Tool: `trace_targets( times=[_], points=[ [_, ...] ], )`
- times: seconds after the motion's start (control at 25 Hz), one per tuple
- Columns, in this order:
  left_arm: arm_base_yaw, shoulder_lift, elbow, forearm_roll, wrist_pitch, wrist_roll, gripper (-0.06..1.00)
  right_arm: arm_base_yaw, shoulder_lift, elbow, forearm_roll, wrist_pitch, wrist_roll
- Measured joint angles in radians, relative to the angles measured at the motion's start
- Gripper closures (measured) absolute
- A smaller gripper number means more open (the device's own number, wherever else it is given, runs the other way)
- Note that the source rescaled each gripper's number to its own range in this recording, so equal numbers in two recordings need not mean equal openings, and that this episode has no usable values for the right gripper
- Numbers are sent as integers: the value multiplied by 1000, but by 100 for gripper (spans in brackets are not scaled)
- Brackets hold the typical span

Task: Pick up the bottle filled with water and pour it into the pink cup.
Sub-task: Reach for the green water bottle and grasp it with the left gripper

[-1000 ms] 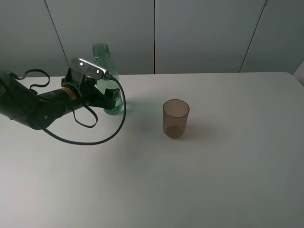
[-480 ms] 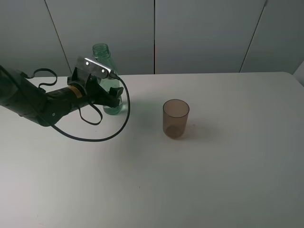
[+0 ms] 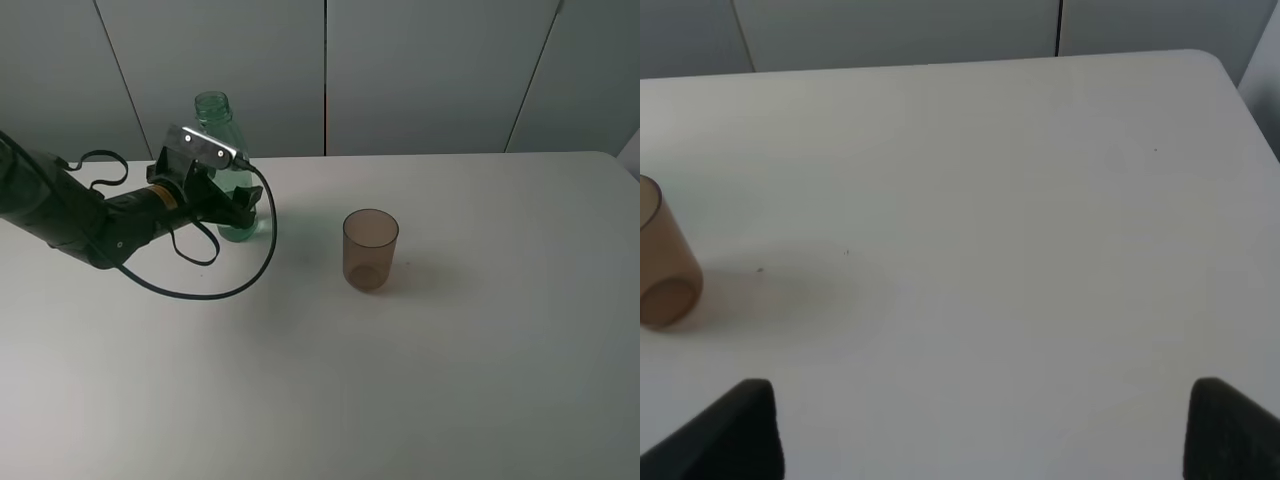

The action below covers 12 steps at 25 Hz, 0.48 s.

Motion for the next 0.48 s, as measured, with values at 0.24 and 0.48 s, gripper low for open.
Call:
trace_targets(
  times=[0.24,0.48],
  points=[
    [0,0,-4,10,0,-6,0,0,0,0,0,0,0],
    [0,0,-4,14,0,-17,0,0,0,0,0,0,0]
  ],
)
